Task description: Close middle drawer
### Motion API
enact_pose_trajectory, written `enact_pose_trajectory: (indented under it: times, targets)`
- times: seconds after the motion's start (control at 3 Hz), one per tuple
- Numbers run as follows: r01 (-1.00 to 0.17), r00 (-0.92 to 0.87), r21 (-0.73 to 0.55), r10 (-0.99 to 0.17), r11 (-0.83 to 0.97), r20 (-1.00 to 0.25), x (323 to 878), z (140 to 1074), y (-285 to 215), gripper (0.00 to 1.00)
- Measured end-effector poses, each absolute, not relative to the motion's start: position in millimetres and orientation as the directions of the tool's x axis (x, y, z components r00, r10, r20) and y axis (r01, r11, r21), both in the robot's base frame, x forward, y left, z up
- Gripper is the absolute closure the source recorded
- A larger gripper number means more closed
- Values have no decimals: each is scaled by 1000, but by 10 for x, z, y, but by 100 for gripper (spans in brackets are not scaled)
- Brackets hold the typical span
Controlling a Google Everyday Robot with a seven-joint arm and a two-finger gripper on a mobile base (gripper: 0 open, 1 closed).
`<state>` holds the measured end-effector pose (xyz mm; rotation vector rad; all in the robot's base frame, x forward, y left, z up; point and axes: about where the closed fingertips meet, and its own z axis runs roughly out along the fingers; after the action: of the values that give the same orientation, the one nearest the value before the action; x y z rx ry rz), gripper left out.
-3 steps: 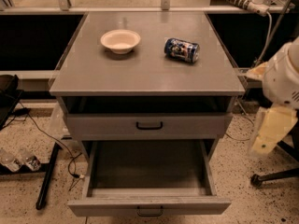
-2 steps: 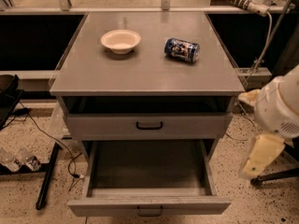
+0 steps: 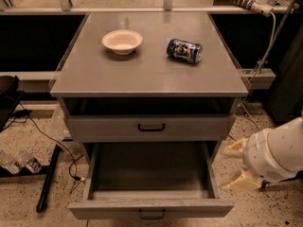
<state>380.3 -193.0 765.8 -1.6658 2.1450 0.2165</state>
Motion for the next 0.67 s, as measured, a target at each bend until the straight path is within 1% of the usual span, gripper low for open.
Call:
enact_pose_trajectory:
  times: [0.33,0.67]
  targets:
    - [-956,-211,-98,-882,276,-422,3707,7466,-1911,66]
    - [-956,-212,-97,-881,276,-422,3705,7463,-1911,89]
